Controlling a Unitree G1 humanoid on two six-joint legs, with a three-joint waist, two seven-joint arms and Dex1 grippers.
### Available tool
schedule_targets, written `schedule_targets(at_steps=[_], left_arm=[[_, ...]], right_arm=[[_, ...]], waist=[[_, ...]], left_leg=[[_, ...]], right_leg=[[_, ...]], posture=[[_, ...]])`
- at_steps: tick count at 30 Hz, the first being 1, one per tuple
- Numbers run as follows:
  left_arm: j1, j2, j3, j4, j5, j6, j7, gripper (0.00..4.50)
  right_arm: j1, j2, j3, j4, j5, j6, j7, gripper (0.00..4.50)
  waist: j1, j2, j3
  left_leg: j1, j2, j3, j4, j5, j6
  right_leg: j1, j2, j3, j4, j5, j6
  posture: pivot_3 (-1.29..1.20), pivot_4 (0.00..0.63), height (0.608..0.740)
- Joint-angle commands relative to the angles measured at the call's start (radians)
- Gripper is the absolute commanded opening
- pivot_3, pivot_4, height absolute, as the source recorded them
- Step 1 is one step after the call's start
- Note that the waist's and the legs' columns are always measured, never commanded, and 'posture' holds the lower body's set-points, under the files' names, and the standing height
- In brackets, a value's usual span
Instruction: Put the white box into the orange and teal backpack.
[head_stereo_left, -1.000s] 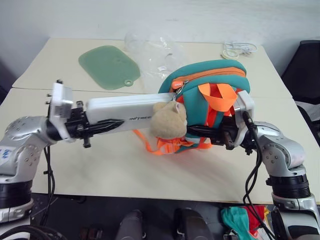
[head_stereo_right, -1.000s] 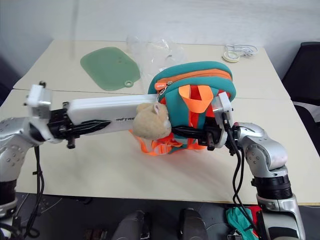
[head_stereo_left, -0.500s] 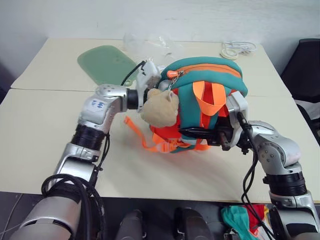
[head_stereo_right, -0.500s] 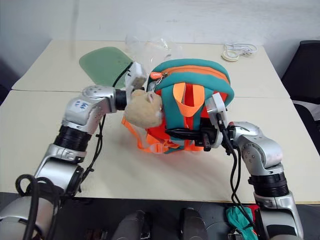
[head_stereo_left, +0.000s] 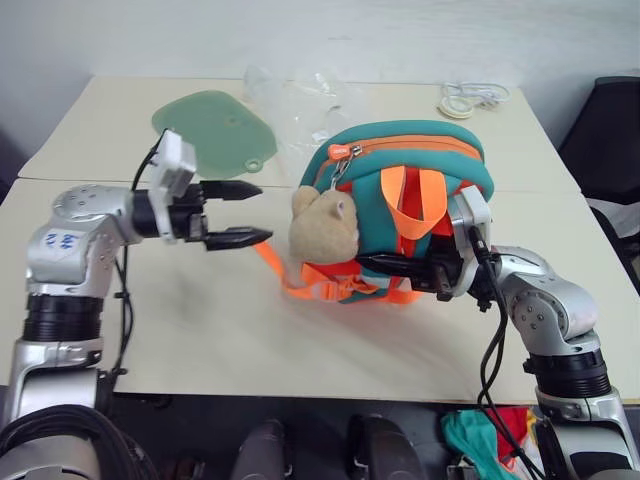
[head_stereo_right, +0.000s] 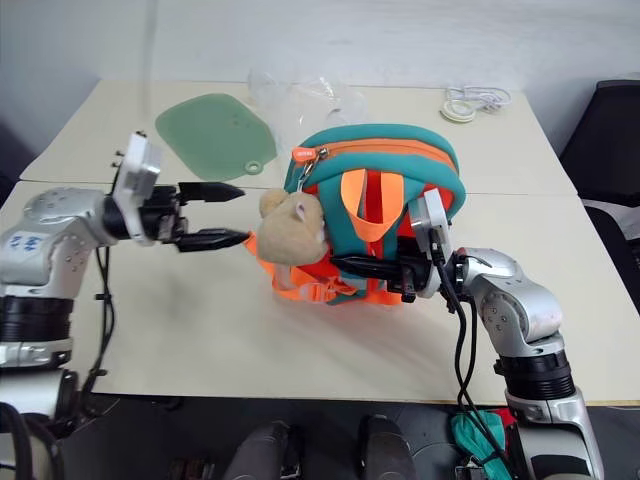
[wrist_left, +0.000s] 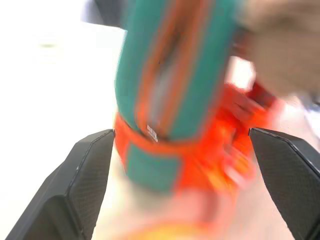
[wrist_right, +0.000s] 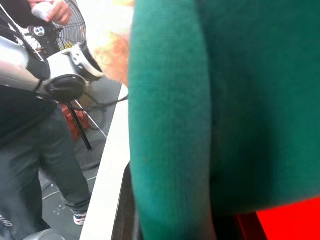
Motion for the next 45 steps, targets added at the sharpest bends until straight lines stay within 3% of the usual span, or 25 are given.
schedule_targets(at_steps=[1, 6, 13, 16, 25, 27, 33, 36, 39, 42, 45], left_arm=[[-0.015, -0.046, 0.038, -0.129, -0.077, -0.018, 0.026, 4.48], [-0.029, -0.172, -0.001, -0.242, -0.09, -0.004, 0.143, 4.48], [0.027, -0.256, -0.085, -0.319, -0.036, -0.022, 0.245, 4.48], [0.04, -0.289, -0.088, -0.346, -0.073, -0.02, 0.252, 3.93], [0.109, -0.251, -0.106, -0.38, -0.043, -0.064, 0.217, 1.33], [0.115, -0.243, -0.09, -0.37, -0.049, -0.067, 0.228, 1.04], [0.053, -0.102, 0.099, -0.246, -0.138, 0.008, 0.236, 0.99], [0.037, -0.005, 0.133, -0.139, -0.08, -0.03, 0.215, 0.99], [0.011, 0.059, 0.121, -0.01, -0.022, -0.02, 0.237, 0.99], [0.019, 0.11, 0.01, 0.094, 0.119, -0.003, 0.279, 0.99], [0.03, 0.055, -0.039, 0.095, 0.104, 0.101, 0.307, 0.99]], right_arm=[[-0.014, 0.008, -0.014, 0.012, -0.008, -0.025, 0.003, 0.0], [-0.024, 0.012, -0.002, 0.03, -0.016, -0.03, 0.006, 0.0], [-0.038, 0.018, 0.003, 0.042, -0.024, -0.03, 0.008, 0.0], [-0.041, 0.023, 0.005, 0.044, -0.025, -0.03, 0.005, 0.0], [-0.039, 0.034, 0.001, 0.058, -0.039, -0.041, 0.006, 0.0], [-0.037, 0.038, 0.0, 0.062, -0.043, -0.044, 0.007, 0.0], [-0.026, 0.049, -0.013, 0.058, -0.057, -0.059, -0.009, 0.0], [-0.02, 0.048, -0.023, 0.053, -0.053, -0.062, -0.02, 0.0], [-0.013, 0.047, -0.029, 0.047, -0.049, -0.063, -0.032, 0.0], [0.002, 0.047, -0.039, 0.035, -0.039, -0.062, -0.047, 0.0], [0.022, 0.048, -0.047, 0.017, -0.031, -0.062, -0.064, 0.0]], waist=[[0.007, 0.0, 0.0], [0.003, 0.0, 0.0], [0.001, 0.0, 0.0], [0.004, 0.0, 0.0], [0.0, 0.0, 0.0], [0.001, 0.0, 0.0], [-0.004, 0.0, 0.0], [-0.004, 0.0, 0.0], [-0.002, 0.0, 0.0], [-0.002, 0.0, 0.0], [0.0, 0.0, 0.0]], left_leg=[[-0.001, 0.0, -0.001, 0.001, 0.0, 0.0], [0.0, -0.001, -0.003, 0.001, 0.0, 0.001], [0.002, 0.0, -0.001, 0.001, 0.0, 0.0], [0.001, 0.0, -0.001, 0.001, 0.0, 0.001], [0.001, 0.0, -0.002, 0.001, 0.0, 0.0], [0.001, 0.0, -0.002, 0.001, 0.0, 0.0], [0.001, 0.001, -0.002, 0.0, 0.0, 0.0], [0.001, 0.001, -0.001, -0.001, 0.0, 0.0], [0.002, 0.0, -0.001, -0.001, 0.0, 0.0], [0.002, 0.0, 0.0, -0.001, 0.0, 0.0], [0.002, 0.0, 0.001, -0.001, 0.0, 0.0]], right_leg=[[0.001, -0.001, 0.001, 0.0, 0.0, 0.0], [0.003, -0.001, 0.002, -0.001, 0.001, 0.001], [0.002, 0.001, 0.002, 0.0, 0.001, 0.001], [0.003, 0.0, 0.002, 0.0, 0.001, 0.001], [0.003, 0.0, 0.002, 0.0, 0.001, 0.001], [0.003, 0.0, 0.002, 0.0, 0.001, 0.001], [0.002, 0.0, 0.002, 0.0, 0.001, 0.001], [0.002, 0.0, 0.001, -0.001, 0.001, 0.001], [0.002, 0.0, 0.0, -0.001, 0.001, 0.001], [0.002, 0.001, -0.001, 0.0, 0.001, 0.001], [0.001, 0.001, 0.0, 0.0, 0.001, 0.001]], posture=[[0.0, 0.15, 0.74], [0.0, 0.15, 0.74], [0.0, 0.15, 0.74], [0.0, 0.15, 0.74], [0.0, 0.15, 0.74], [0.0, 0.15, 0.74], [0.0, 0.15, 0.74], [0.0, 0.15, 0.74], [0.0, 0.15, 0.74], [0.0, 0.15, 0.74], [0.0, 0.15, 0.74]])
